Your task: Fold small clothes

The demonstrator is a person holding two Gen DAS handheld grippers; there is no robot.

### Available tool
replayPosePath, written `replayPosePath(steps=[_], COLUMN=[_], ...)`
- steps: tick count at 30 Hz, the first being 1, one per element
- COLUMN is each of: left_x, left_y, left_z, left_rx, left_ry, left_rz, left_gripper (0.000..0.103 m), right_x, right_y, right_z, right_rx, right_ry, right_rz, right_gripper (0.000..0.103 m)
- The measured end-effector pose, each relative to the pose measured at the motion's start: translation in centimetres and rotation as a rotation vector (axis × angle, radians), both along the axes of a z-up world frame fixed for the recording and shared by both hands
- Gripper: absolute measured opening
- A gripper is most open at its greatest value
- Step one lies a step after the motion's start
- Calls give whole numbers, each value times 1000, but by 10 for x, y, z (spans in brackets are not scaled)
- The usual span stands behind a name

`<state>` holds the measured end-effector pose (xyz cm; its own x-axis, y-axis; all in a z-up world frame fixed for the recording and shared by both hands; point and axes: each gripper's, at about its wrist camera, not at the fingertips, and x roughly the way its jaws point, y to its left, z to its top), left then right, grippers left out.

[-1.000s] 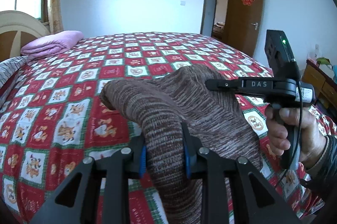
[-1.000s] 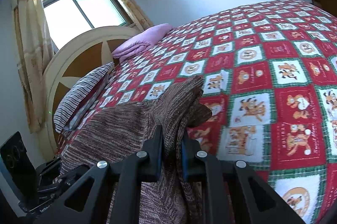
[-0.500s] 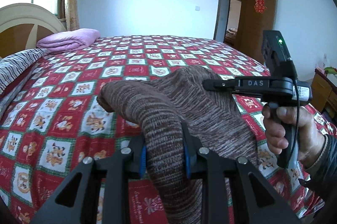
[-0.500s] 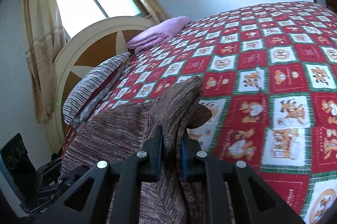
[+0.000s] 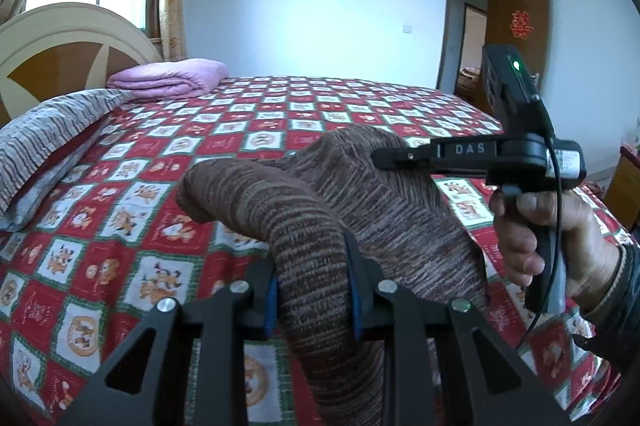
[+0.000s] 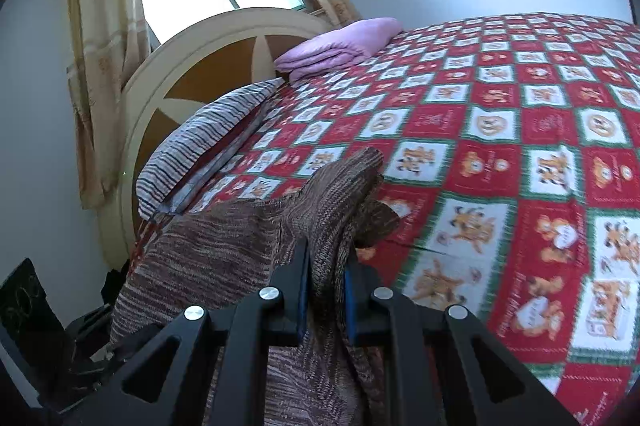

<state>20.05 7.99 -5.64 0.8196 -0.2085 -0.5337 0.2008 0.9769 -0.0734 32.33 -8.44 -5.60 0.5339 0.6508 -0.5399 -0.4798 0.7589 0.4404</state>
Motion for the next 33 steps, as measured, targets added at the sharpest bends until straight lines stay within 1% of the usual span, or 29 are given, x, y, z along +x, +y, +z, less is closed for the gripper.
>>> replayPosePath(steps=[8, 16, 22, 30, 33], left_x=[-1, -4, -6, -1, 1], left_y=[23, 36, 41, 50, 52], left_z=[-14, -31, -40, -61, -65], left_rx=[-4, 1, 8, 3, -8], left_ry=[31, 68, 82, 133, 149], left_rz=[49, 71, 79, 90, 99], left_gripper=[28, 28, 28, 28, 30], right_x=[11, 17, 20, 24, 26], right_y=[43, 69, 77, 77, 74], right_z=[-4, -24, -34, -46, -51], right_rx=[-26, -59, -71, -73, -68], right_ry=[10, 38, 53, 82, 93], right_rz=[63, 96, 102, 88, 75], right_gripper=[14, 14, 14, 14, 14])
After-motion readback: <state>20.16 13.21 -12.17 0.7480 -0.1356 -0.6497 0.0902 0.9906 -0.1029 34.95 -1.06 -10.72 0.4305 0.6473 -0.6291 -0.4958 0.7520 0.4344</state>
